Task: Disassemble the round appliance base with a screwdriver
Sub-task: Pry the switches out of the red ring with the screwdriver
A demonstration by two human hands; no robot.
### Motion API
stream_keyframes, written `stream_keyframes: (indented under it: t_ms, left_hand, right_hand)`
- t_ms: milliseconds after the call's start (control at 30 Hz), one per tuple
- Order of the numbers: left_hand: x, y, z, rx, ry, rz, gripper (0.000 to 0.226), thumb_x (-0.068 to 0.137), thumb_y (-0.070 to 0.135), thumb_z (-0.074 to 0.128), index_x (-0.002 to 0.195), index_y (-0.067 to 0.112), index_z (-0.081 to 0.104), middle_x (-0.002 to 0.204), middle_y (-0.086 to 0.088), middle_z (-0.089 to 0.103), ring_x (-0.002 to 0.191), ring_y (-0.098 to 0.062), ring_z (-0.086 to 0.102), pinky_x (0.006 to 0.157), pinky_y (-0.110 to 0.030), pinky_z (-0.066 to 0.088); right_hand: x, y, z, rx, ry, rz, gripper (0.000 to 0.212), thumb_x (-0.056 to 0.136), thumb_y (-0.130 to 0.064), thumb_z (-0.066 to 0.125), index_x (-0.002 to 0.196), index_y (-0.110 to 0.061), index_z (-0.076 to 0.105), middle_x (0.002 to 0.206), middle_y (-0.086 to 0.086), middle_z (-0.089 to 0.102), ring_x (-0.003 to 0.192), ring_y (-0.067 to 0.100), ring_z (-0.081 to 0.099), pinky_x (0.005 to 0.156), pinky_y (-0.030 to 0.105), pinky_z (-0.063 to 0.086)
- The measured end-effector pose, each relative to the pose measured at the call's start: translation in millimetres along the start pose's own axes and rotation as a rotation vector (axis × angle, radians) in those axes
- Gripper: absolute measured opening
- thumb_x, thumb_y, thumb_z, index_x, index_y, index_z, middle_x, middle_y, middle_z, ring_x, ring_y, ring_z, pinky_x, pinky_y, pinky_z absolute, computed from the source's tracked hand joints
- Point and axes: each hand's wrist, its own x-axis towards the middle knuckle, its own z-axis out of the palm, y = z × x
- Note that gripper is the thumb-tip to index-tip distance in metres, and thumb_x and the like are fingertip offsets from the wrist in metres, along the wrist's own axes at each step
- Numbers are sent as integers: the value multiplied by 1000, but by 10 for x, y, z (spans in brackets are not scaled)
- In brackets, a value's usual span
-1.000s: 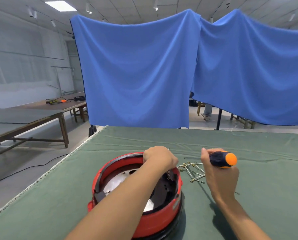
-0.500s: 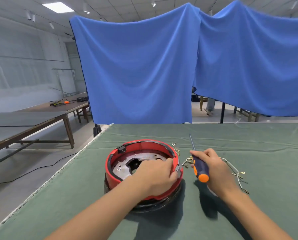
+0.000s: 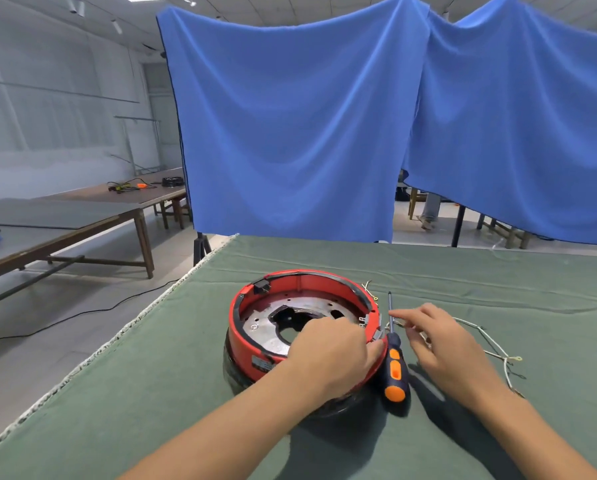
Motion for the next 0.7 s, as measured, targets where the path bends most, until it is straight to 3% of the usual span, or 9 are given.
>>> stream_keyframes:
  t_ms: [67,200,300,400,433,500,567,700]
  left_hand:
    - [-49,-121,-39,-33,-38,69,50,97,49,29,69,12,45,75,-16,58,65,-35,47,57,-34,29]
    - [-169,-421,-159,-60,-120,190,46,96,48,34,64,15,39,57,0,35,58,-28,39,56,-35,28]
    - [-200,-475,-180,-2,-75,192,50,93,53,32,64,14,41,59,-3,46,56,-27,41,55,-35,30]
    - [-190,-360,-139,48,4,172,57,90,62,31,64,13,43,65,-8,58,53,-27,43,52,-33,27]
    - [-180,-315,-128,48,25,179,57,90,64,31,67,13,46,68,-9,60,54,-28,45,52,-33,28]
    - [-159,-237,-121,49,47,208,58,90,65,31,92,11,54,77,-11,65,62,-32,55,54,-34,30]
    - [-166,-216,-115,27,39,239,56,92,61,34,110,10,51,82,-14,66,68,-36,59,55,-34,30]
    - [-220,-234,-137,-42,-36,289,42,94,57,34,82,17,38,77,-14,63,68,-37,56,56,-35,28]
  right_hand:
    - [36,-121,27,88,83,-31,29,93,-10,56,114,-26,67,93,-15,52,91,10,52,74,33,47]
    - [177,-346,161,150,102,-91,21,95,-16,56,109,-26,69,99,-17,54,99,6,50,81,26,41]
    - [280,-427,284,146,55,-89,20,96,-13,53,99,-22,70,93,-19,58,102,6,47,86,21,37]
    - [274,-461,336,237,39,-20,26,97,-11,50,81,-26,64,78,-20,59,95,-4,41,82,18,35]
    - [257,-476,340,246,33,-9,28,97,-11,49,76,-24,62,75,-16,60,95,-5,40,79,17,34]
    - [204,-485,319,263,30,0,30,98,-14,48,71,-19,61,69,-9,58,93,-3,40,74,17,32]
    - [141,-498,273,328,41,15,35,95,-23,44,63,-20,57,63,-9,54,86,0,41,74,15,32]
    - [77,-519,250,411,65,119,47,93,-31,50,50,-15,44,58,-2,39,74,9,44,68,20,31]
